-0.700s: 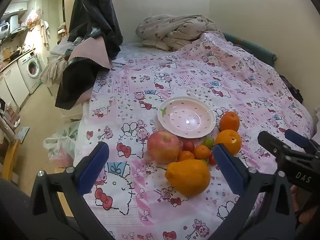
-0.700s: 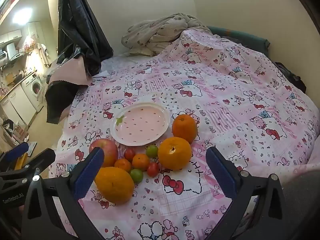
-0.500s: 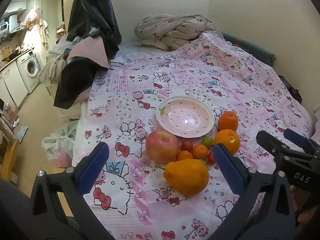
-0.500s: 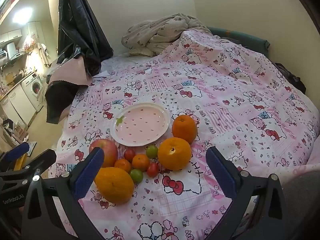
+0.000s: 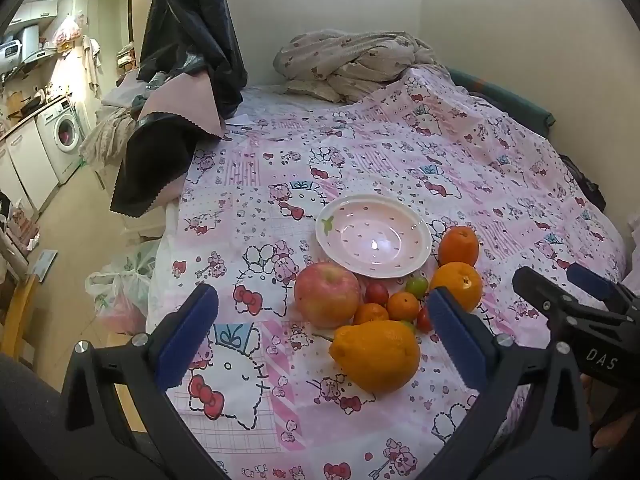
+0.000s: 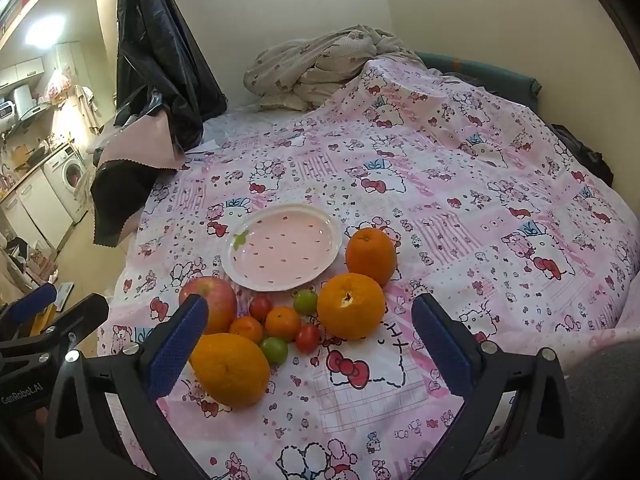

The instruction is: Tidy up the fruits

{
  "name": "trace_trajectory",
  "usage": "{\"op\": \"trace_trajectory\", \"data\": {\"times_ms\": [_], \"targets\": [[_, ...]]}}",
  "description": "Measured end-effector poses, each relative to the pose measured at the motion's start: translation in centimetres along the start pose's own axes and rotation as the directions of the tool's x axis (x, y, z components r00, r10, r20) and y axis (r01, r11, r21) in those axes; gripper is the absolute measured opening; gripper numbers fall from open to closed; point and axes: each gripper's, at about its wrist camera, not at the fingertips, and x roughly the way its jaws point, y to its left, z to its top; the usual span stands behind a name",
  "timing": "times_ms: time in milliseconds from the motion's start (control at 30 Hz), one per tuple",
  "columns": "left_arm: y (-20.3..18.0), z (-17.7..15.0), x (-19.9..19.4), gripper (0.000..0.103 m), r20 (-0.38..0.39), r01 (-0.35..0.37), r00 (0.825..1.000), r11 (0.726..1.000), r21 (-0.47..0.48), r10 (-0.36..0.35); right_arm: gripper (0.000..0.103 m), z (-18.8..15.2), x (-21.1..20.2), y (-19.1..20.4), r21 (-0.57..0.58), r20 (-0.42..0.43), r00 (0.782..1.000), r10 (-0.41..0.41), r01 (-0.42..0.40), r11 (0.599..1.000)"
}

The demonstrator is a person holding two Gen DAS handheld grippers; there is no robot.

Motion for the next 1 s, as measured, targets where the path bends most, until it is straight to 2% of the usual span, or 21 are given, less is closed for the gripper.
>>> {"op": "trace_trajectory", "data": {"times_ms": [1000], "targets": [[0.45, 0.16, -0.4, 0.103, 0.014, -0.004, 1.0, 1.0, -0.021, 0.005, 0.103, -0.13, 0.12, 0.36, -0.011, -0.007, 1.0, 0.0, -0.001, 1.0]]}}
